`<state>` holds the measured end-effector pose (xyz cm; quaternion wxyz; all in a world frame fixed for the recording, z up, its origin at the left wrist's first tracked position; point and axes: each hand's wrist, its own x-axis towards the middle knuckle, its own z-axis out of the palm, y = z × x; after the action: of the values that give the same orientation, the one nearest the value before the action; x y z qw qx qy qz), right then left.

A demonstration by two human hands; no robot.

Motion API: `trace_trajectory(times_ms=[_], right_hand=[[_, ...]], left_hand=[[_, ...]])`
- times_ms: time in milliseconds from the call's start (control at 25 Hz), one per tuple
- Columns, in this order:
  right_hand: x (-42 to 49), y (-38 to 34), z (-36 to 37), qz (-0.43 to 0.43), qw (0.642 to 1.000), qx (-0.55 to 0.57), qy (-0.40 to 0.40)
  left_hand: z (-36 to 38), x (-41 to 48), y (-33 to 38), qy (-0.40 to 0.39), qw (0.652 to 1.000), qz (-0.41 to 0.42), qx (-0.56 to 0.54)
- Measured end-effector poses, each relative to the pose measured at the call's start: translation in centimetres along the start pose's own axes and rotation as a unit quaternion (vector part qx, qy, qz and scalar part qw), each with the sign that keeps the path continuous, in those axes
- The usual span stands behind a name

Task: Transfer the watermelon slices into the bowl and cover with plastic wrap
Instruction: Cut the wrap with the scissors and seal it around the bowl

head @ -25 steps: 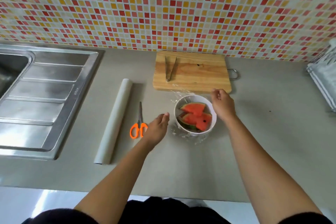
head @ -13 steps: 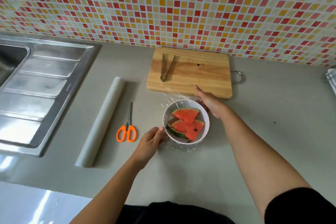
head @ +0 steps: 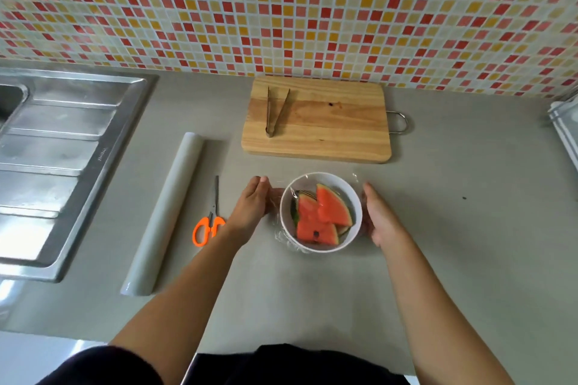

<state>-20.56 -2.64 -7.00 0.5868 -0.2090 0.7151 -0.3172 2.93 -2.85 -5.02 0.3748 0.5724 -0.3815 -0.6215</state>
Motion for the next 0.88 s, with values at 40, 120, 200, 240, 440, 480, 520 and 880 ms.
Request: trace_trajectory(times_ms=[40,120,200,240,440,480,520,880], right_hand=[[-0.2,0.3,-0.3,0.001,1.0,-0.007,0.014],[-0.3,0.0,-0.8,-0.002,0.999,-0.052,0.016],[-0.4,-0.8,-1.3,-0.006,0.998,-0.06,-0.004],[-0.4,-1.3,-1.3,-0.007,0.998,-0.05,-0.022],[-0.3,-4.1,-0.8,-0.012,0.99,-0.106,-0.095],[-0.2,-4.5,-0.5,-0.016,0.988,-0.124,-0.095],[-0.2,-4.7,-0.3,-0.027,0.986,-0.14,-0.087],[1.5,-2.9,0.6,-0.144,0.986,0.011,0.08]], left_hand=[[0.3,0.7,0.8,-0.01,1.0,-0.003,0.018],[0.8,1.6,1.9,-0.026,0.998,-0.008,0.054],[1.0,1.9,2.3,-0.03,0.996,-0.019,0.087],[0.9,1.8,2.3,-0.029,0.994,-0.033,0.097],[0.3,1.5,1.7,-0.088,0.978,-0.101,0.16],[0.2,1.5,1.6,-0.084,0.981,-0.094,0.144],[0.2,1.6,1.6,-0.072,0.987,-0.083,0.117],[-0.4,1.8,1.3,0.056,0.962,0.078,0.254]])
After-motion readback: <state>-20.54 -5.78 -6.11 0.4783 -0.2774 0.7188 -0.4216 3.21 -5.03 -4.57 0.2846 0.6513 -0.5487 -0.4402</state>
